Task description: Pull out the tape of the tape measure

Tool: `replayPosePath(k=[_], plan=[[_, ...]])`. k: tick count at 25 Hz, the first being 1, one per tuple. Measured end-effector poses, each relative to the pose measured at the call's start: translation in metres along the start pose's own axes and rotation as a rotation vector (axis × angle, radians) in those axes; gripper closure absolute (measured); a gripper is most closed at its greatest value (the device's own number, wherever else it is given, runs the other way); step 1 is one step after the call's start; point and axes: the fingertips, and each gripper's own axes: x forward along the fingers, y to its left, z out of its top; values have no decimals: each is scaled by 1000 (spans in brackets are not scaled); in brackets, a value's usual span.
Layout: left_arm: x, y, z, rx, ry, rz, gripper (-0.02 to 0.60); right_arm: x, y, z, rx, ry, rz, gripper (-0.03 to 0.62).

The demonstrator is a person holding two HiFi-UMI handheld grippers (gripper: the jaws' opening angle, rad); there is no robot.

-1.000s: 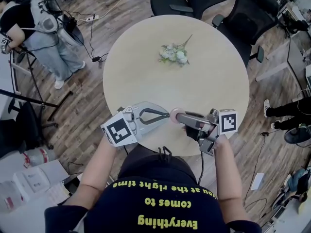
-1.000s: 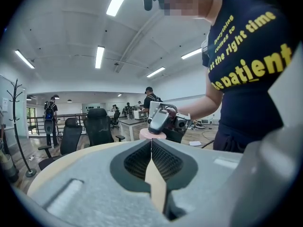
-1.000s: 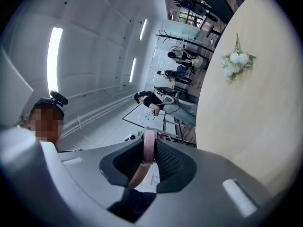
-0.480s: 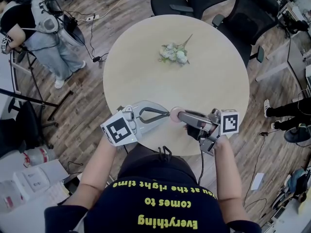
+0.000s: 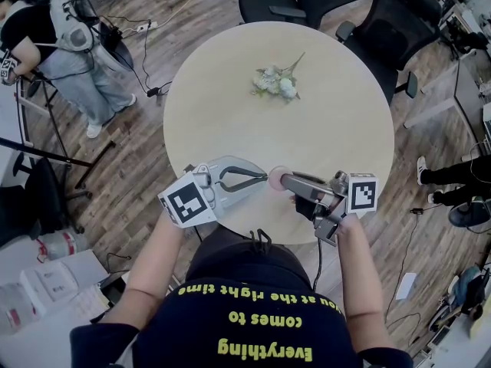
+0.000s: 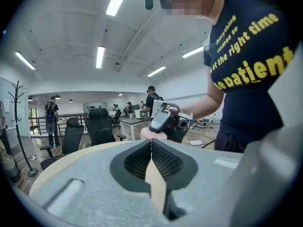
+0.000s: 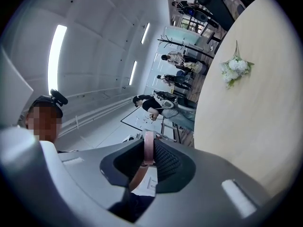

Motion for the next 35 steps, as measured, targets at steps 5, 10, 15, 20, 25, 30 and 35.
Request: replayPosePath(k=[5, 10, 15, 20, 25, 30, 35], plan=[[-7, 0, 4, -47, -46, -31, 575, -6, 6, 1, 168, -52, 79, 513], [-6, -2, 0, -55, -41, -63, 574, -11, 2, -5, 287, -51, 95, 513], [-3, -4, -6, -89, -41, -90, 574, -14, -4, -11, 420, -75, 112, 513], [-5, -9, -6, -145, -41, -138, 575, -15, -4, -17, 525, -91, 137, 512], [-2, -6, -10, -268, -52, -140, 575, -16, -9, -18, 556, -111, 131, 513], [0, -6, -11, -369, -76, -149, 575, -17, -9, -18, 552, -112, 132, 513], [1, -5, -14, -517, -103, -164, 575, -19, -11, -20, 564, -118, 137, 512]])
